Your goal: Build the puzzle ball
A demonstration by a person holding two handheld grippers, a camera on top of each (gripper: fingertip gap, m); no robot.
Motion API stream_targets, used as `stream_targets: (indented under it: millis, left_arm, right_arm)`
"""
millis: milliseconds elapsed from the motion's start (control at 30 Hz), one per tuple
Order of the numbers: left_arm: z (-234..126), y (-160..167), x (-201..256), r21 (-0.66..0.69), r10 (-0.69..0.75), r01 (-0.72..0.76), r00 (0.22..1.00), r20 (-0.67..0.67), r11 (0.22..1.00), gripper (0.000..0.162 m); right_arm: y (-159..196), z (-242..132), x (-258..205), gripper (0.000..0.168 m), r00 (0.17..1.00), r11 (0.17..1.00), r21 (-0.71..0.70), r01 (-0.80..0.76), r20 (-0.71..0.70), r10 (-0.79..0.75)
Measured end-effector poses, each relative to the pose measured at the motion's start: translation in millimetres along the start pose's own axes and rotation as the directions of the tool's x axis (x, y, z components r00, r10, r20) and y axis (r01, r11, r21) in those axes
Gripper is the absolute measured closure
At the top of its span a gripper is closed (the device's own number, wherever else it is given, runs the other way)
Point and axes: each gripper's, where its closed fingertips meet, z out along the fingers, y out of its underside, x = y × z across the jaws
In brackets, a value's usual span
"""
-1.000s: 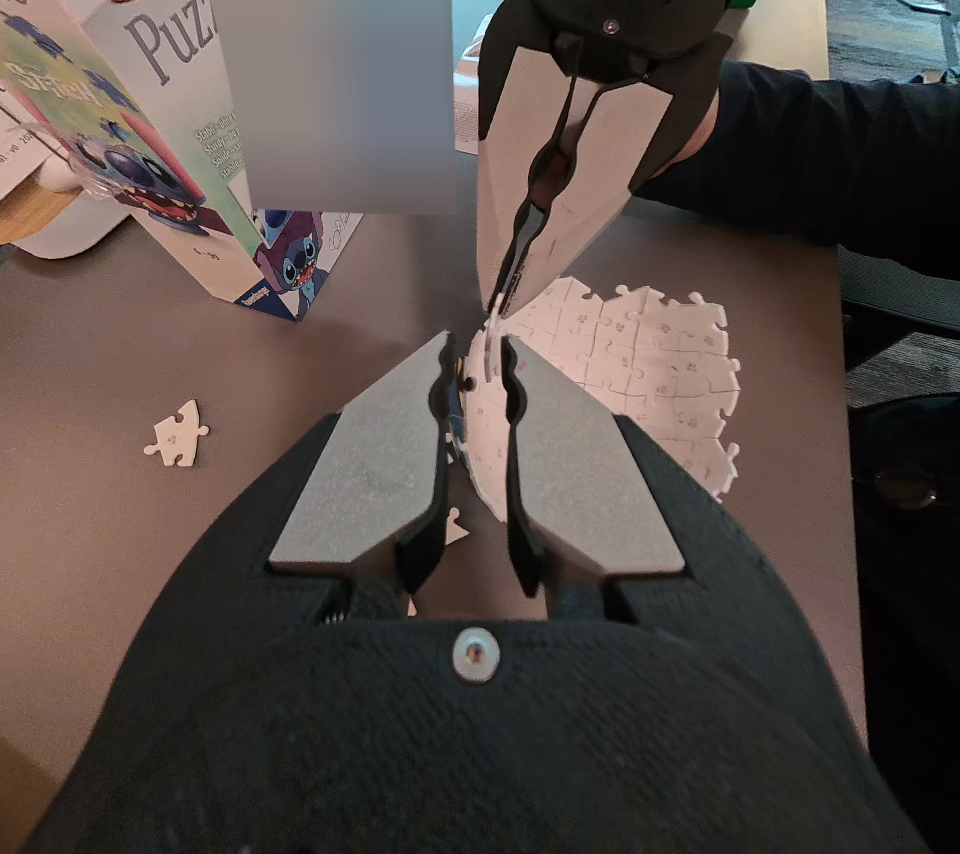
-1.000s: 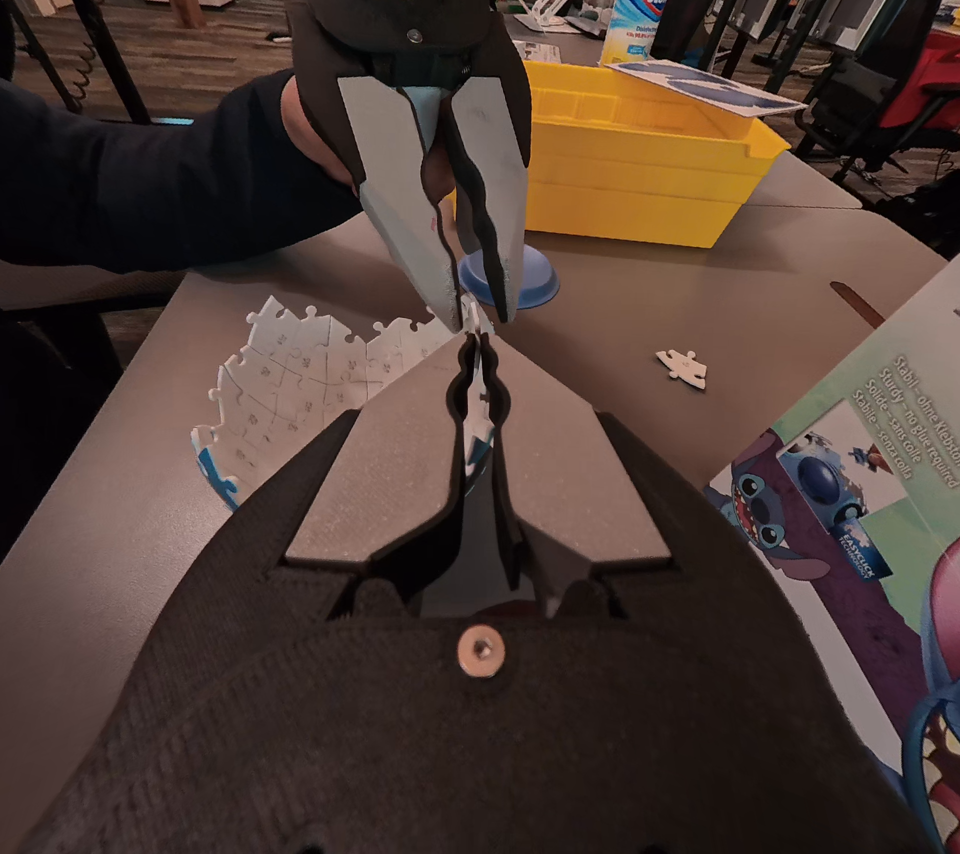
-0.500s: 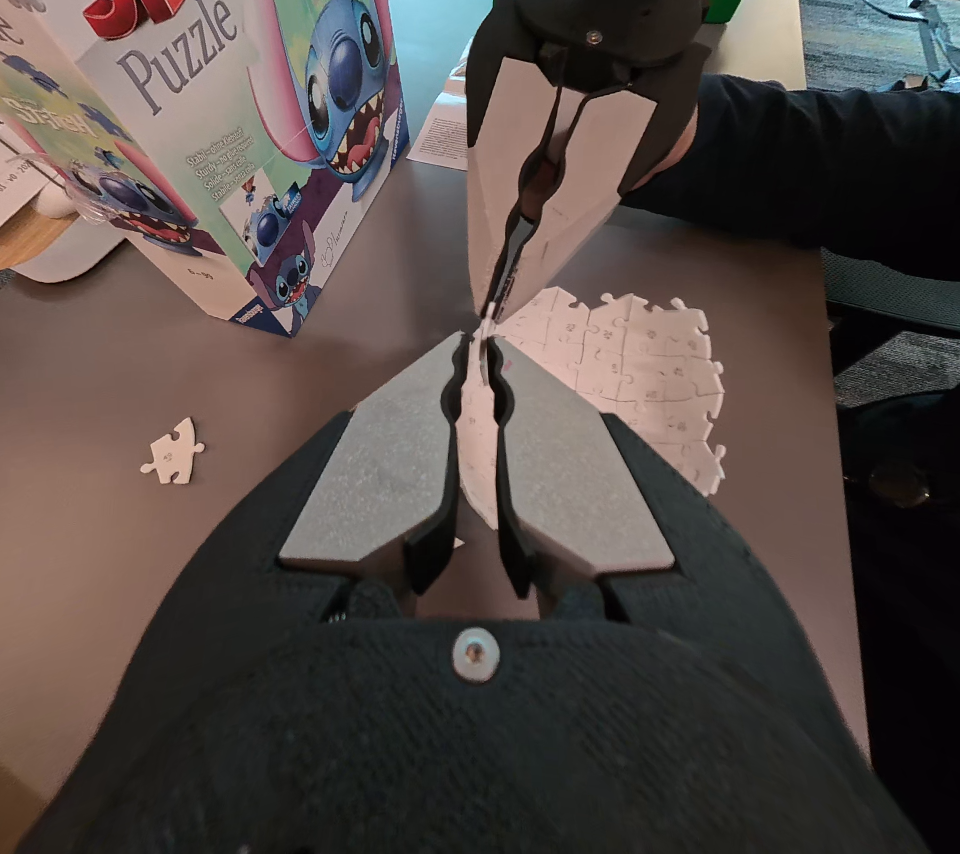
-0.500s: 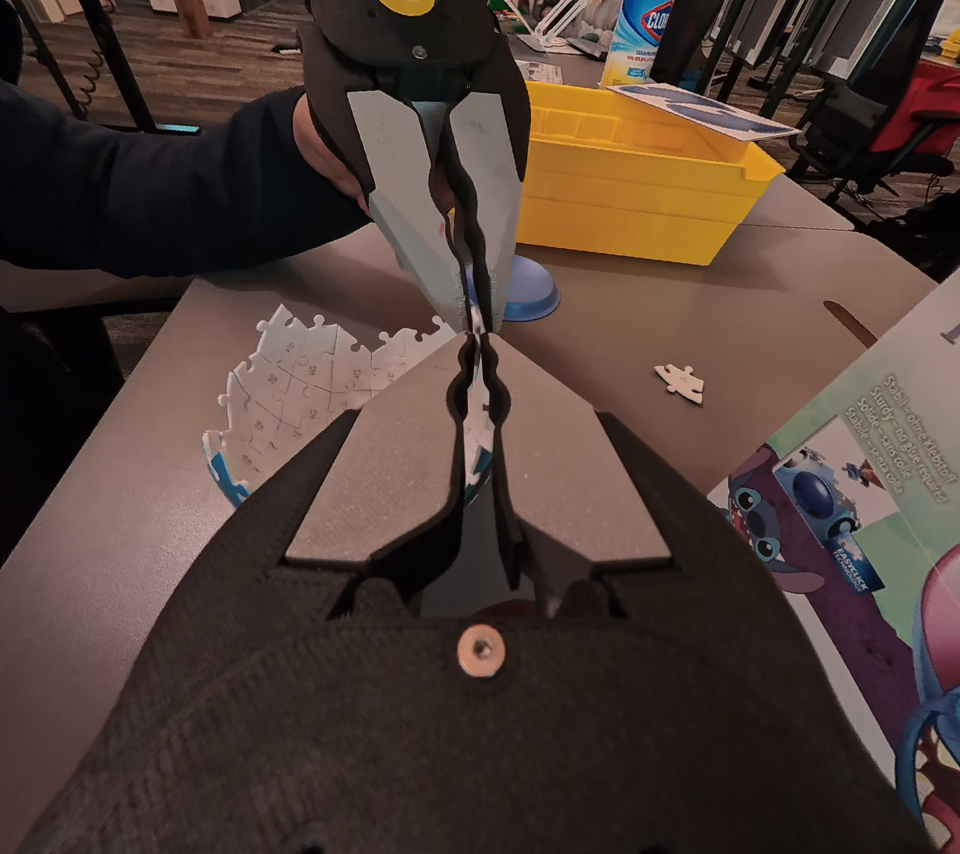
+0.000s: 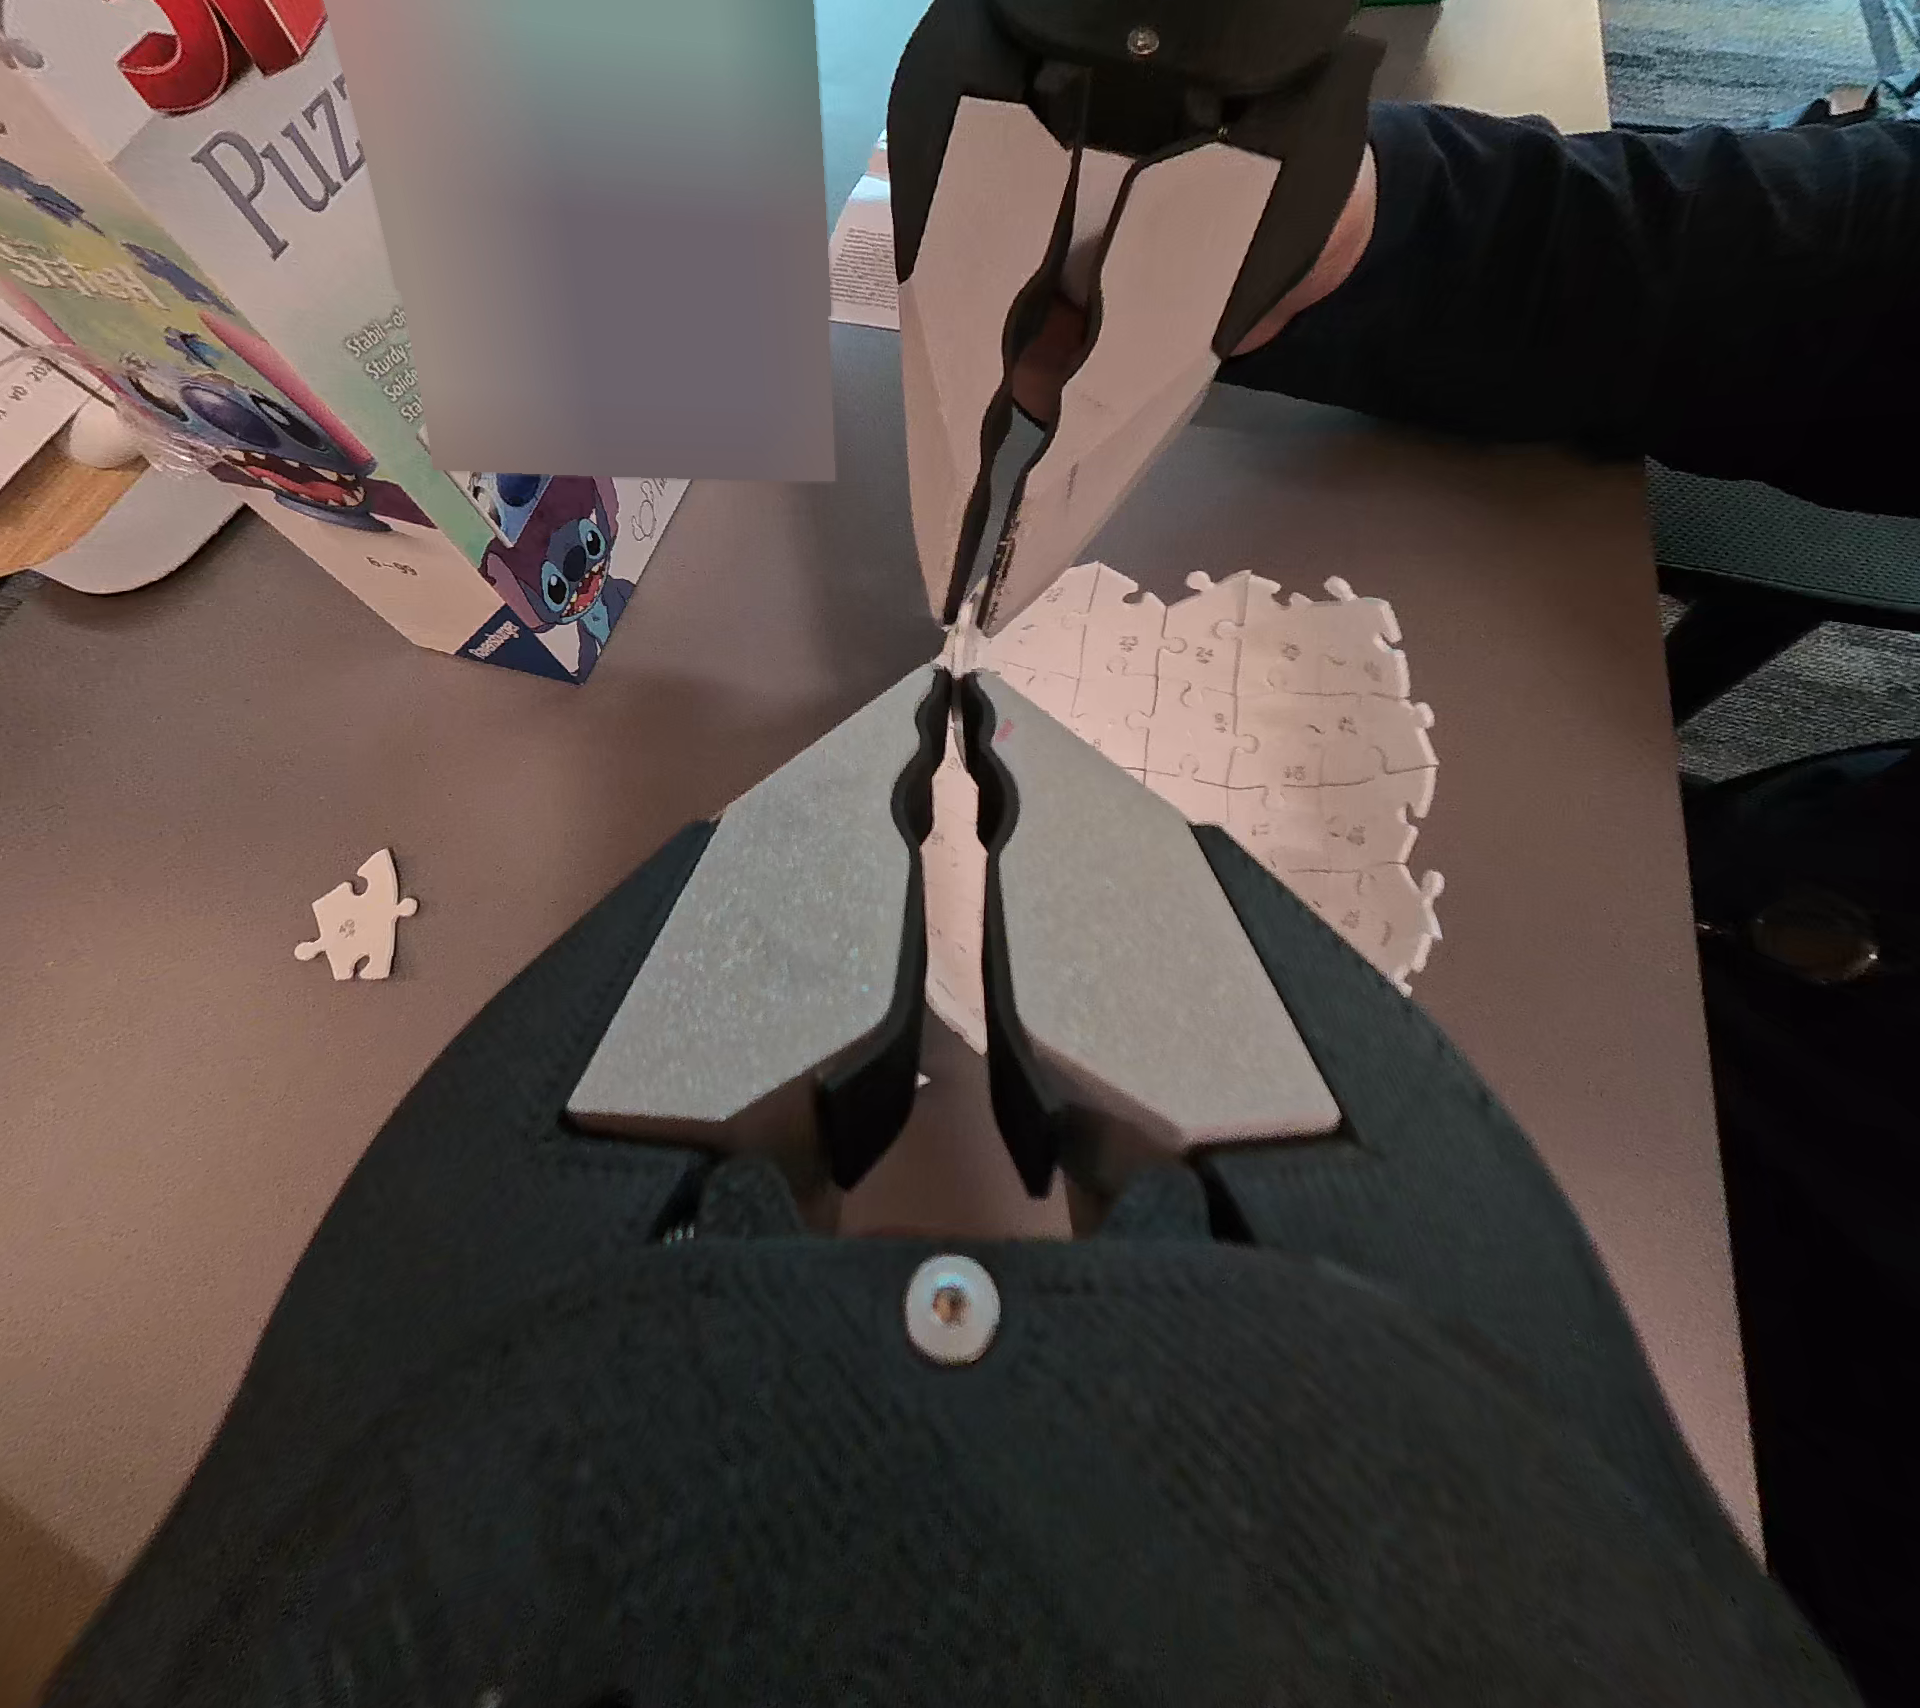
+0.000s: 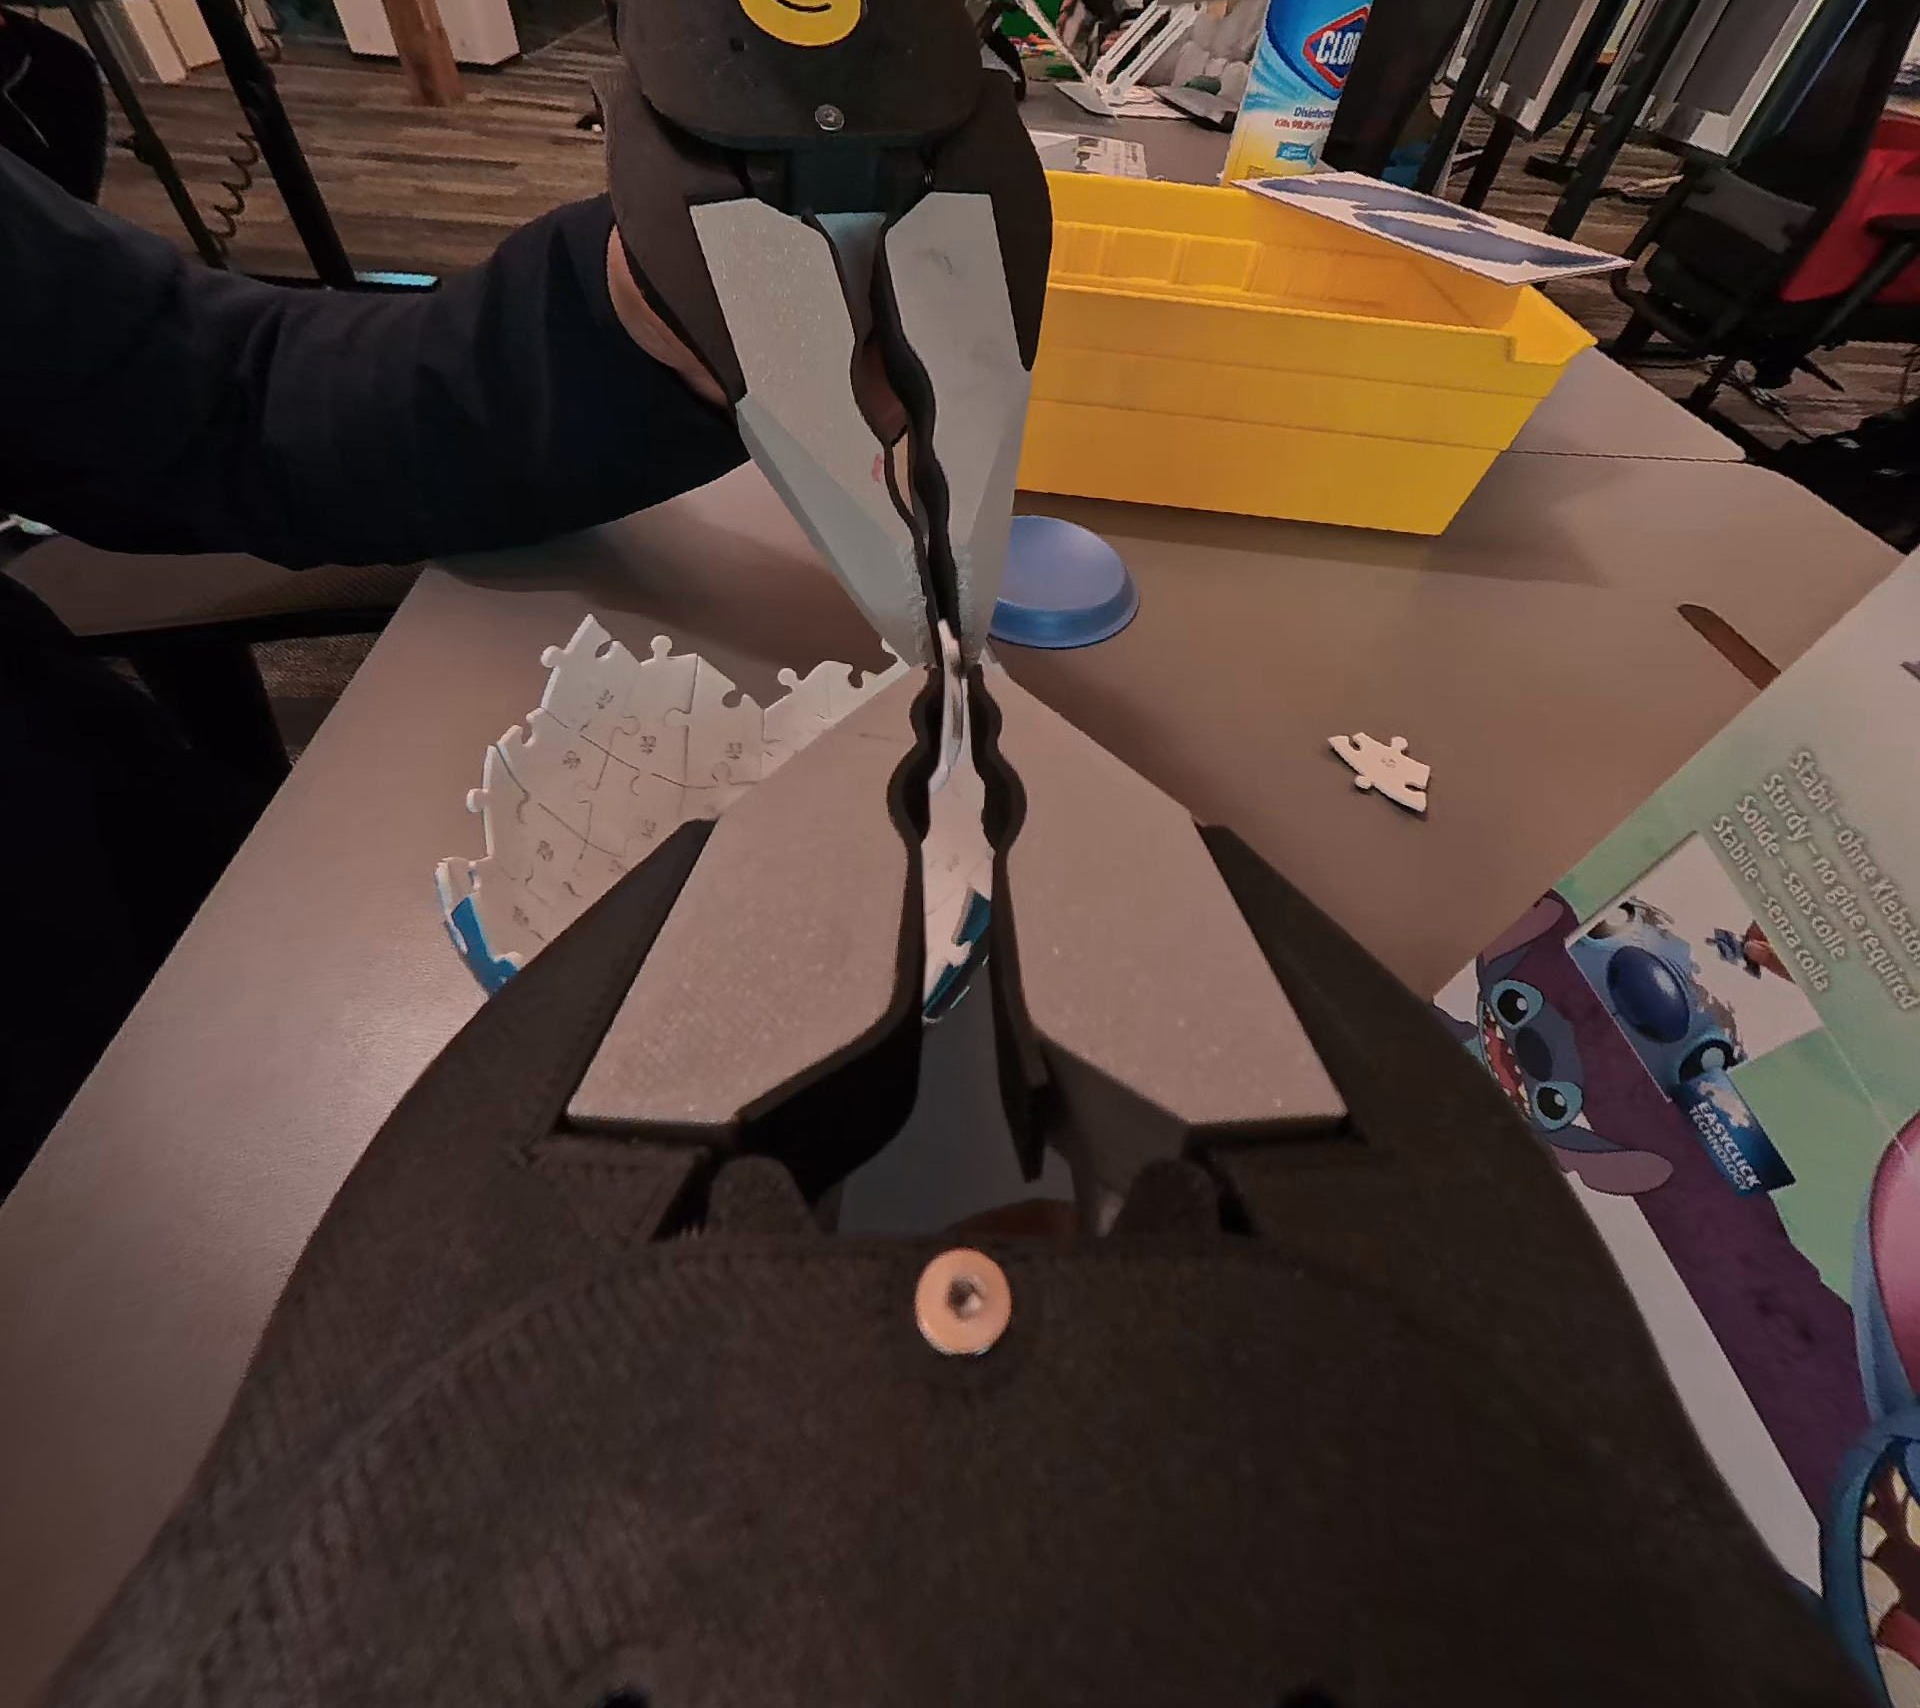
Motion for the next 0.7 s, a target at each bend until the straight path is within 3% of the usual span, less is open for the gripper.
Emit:
stream_targets:
  millis: [533,700]
  left_arm:
    - [4,4,1,-0.04,0.074,-0.072,0.996,0.046,0.997,0.16]
    - [-9,-4,-7,0.01,0.022,-0.023,0.998,0.058,1.0,0.144]
  right_arm:
    - [6,3,0,0.168,1.0,0.999,-0.035,0.015,-0.004,-0.015]
    - [10,3,8,0.168,0.999,0.999,-0.036,0.008,-0.04,-0.009]
